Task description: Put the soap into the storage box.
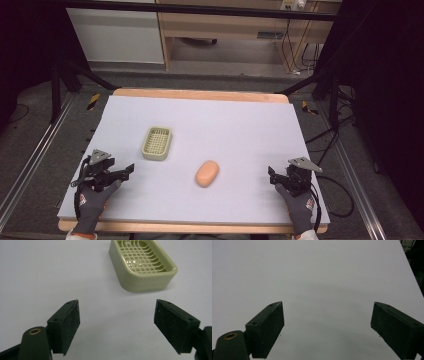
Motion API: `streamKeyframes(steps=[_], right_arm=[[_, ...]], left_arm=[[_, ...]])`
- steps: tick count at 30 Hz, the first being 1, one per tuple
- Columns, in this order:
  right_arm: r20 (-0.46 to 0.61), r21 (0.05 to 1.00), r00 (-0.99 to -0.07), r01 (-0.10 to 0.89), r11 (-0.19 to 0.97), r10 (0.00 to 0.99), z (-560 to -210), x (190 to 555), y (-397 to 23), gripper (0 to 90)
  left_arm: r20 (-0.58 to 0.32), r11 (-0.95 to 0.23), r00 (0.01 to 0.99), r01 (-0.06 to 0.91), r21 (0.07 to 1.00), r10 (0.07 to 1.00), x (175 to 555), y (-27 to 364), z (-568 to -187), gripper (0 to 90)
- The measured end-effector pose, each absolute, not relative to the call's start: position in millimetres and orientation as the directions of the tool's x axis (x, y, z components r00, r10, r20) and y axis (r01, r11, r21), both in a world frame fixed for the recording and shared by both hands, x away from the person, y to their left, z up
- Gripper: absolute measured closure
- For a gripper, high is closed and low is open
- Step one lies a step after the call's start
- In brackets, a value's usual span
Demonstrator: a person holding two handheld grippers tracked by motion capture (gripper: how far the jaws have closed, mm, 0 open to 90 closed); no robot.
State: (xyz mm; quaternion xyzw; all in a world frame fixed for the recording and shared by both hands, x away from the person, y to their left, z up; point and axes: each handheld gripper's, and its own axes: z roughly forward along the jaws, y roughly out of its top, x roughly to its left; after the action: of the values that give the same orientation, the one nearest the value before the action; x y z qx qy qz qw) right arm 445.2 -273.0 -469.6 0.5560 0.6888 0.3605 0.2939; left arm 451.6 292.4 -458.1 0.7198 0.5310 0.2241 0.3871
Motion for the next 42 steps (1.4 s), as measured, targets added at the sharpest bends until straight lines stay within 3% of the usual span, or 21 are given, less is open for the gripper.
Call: streamKeyframes(steps=[24,42], right_arm=[[-0.011,0.824,-0.173,0.557,0.107,0.985,-470,443,-275,8.6],[-0.02,0.82,-0.161,0.562,0.108,0.987,-470,443,-273,8.1]], left_arm=[[-0.079,-0.228,0.482,0.546,0.806,0.873,441,244,-445,23.1],[-0.089,-0.253,0.532,0.535,0.806,0.842,441,218,-440,22.5]])
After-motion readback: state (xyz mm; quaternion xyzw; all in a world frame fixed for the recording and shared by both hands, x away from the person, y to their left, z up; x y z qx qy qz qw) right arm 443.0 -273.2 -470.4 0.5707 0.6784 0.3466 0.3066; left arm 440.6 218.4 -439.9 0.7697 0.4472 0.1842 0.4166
